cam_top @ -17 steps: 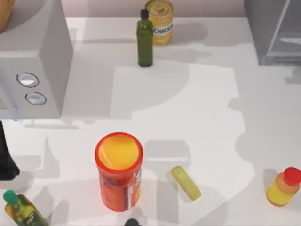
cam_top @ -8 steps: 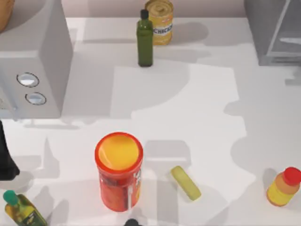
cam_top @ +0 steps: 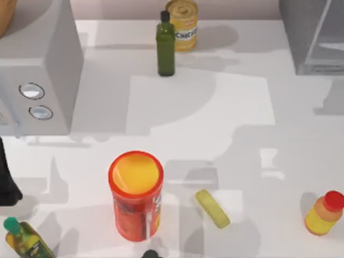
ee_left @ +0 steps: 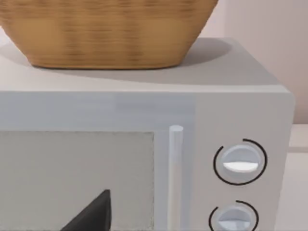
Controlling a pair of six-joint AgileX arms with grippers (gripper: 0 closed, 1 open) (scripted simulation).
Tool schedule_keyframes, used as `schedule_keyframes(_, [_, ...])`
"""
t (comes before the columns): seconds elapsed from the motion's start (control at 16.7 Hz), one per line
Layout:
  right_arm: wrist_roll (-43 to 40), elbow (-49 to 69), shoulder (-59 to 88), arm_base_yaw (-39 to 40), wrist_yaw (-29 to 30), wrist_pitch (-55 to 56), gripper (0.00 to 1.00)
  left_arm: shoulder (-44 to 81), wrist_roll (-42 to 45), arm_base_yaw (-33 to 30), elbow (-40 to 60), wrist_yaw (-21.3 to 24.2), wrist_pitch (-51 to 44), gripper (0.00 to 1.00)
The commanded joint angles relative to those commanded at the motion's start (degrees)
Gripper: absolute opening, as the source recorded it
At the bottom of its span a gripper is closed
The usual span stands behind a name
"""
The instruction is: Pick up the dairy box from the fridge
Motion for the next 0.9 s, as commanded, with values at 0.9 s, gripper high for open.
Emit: schedule_keyframes(0.9, [0.5, -31.5, -76.6, 9.0, 8.3, -39.9, 0.00, 0.0, 0.0, 0.0, 0.0, 0.0, 0.0, 1.00])
